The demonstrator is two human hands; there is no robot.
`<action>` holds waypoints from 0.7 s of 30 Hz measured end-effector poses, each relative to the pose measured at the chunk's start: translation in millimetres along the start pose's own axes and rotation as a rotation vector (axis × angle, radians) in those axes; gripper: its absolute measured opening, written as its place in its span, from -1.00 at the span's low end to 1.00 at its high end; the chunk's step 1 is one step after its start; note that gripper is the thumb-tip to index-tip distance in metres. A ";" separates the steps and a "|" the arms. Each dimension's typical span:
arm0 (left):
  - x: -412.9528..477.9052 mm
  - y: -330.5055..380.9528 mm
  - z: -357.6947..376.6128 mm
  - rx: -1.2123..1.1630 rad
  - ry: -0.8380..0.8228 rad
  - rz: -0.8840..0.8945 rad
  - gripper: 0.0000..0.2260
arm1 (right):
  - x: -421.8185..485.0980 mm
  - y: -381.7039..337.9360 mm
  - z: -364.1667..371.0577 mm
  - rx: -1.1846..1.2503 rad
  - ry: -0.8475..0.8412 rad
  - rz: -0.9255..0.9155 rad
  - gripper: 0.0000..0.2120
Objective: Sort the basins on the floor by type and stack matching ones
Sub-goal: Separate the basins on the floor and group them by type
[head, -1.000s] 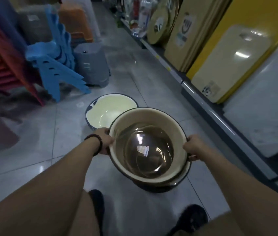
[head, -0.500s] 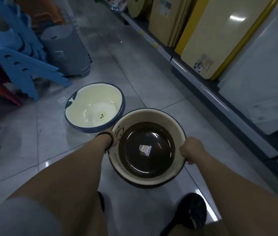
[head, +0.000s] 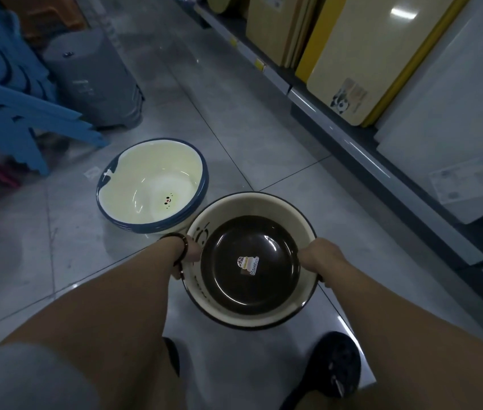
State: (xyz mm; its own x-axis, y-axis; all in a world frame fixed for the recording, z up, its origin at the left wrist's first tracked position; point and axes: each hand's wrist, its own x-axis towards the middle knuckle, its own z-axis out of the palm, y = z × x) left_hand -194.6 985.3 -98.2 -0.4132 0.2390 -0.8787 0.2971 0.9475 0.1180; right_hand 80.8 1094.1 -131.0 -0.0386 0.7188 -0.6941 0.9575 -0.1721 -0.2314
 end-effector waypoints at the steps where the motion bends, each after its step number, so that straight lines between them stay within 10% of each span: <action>1: -4.9 2.0 0.5 0.018 -0.007 0.010 -0.54 | -0.5 -0.9 -1.0 -0.010 -0.006 -0.001 -0.61; 21: -158.9 -1.8 3.7 0.649 0.448 0.803 -0.62 | -162.1 -16.7 -60.9 0.049 0.354 -0.544 -0.61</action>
State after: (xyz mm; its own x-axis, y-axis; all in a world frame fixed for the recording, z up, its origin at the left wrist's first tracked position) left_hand -126.3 944.8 39.5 -0.1335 0.9087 -0.3956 0.9541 0.2259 0.1968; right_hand 88.4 1021.5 26.8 -0.4099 0.8889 -0.2043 0.8132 0.2548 -0.5232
